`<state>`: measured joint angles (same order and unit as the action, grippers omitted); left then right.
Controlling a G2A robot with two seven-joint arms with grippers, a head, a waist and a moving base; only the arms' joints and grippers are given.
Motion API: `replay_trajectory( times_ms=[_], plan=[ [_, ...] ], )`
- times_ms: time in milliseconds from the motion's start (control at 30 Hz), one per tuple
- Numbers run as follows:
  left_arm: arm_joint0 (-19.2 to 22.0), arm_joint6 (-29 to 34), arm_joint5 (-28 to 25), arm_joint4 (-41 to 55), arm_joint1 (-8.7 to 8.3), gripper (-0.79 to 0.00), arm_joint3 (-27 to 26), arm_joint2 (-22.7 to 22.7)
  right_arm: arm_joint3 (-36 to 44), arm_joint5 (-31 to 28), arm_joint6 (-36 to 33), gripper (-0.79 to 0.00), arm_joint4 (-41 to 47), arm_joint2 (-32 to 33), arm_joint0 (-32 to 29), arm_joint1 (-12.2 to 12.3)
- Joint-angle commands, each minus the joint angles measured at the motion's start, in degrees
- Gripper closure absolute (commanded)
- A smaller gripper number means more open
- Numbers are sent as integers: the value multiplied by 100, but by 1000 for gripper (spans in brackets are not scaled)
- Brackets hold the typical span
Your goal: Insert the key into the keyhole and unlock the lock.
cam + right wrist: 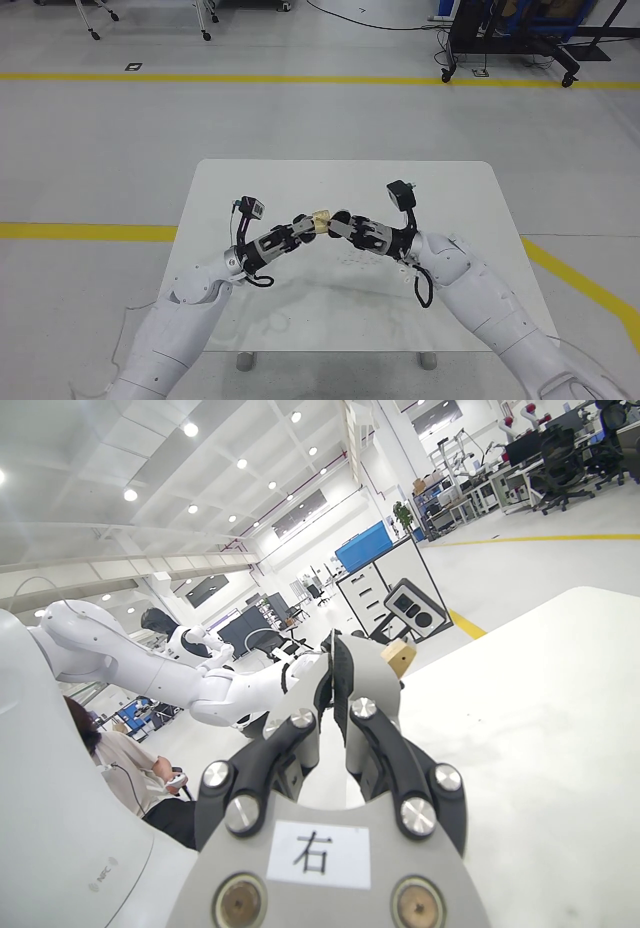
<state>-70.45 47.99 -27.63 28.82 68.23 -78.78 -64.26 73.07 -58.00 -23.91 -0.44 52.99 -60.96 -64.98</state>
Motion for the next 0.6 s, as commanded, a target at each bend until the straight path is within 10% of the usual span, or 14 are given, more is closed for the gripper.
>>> replay_trajectory(
  times_ms=[0, 567],
  plan=[
    [0, 24, -18, 11, 2, 0, -9, 2, -8, 0, 48, 0, -44, 35, 13, -3],
    [67, 204, -312, -670, -12, 0, -213, 40, -80, 0, 412, 0, -32, 478, 24, 33]
  ],
)
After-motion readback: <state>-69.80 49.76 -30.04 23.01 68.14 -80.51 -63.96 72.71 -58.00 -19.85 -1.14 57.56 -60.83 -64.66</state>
